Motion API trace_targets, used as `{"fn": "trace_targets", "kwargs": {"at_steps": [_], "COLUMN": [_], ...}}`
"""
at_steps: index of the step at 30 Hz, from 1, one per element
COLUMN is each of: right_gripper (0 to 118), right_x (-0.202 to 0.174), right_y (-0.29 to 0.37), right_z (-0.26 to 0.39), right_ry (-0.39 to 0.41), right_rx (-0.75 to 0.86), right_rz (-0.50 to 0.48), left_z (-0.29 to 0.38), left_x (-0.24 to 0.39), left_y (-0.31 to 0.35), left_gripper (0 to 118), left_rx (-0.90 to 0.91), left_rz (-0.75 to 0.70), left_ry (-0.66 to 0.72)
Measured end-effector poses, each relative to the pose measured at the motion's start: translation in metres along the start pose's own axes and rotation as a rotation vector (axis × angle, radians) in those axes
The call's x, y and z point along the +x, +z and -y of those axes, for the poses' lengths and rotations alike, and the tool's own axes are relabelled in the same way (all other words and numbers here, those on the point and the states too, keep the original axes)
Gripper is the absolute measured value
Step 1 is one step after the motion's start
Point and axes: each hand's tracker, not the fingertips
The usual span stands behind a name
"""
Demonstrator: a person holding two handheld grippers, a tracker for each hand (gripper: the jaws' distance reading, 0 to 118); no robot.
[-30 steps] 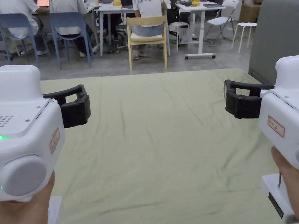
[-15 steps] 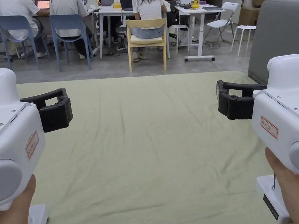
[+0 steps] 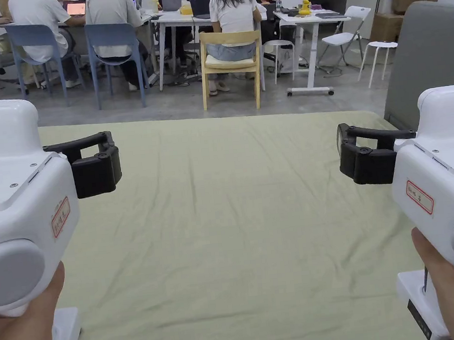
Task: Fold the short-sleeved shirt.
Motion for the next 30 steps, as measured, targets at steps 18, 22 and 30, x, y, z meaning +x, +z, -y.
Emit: {"fn": "trace_targets", "kwargs": {"at_steps": [18, 22, 30], "right_gripper": [118, 118, 118], "right_x": [-0.0006, -0.0009, -0.0034], "right_y": [0.0050, 0.0056, 0.0074], "right_z": [-0.0027, -0.0026, -0.0050], "right_ry": [-0.010, -0.007, 0.000], "right_rx": [0.012, 0.010, 0.015], "right_rz": [-0.002, 0.001, -0.004], "left_z": [-0.0039, -0.0041, -0.0023], "left_x": [0.0000, 0.0000, -0.0031], "left_y": [0.0018, 0.0019, 0.0014], "left_gripper": [112, 112, 112], "left_rx": [0.005, 0.010, 0.005], "left_rz": [0.009, 0.007, -0.001], "left_ry": [0.017, 0.015, 0.022]}}
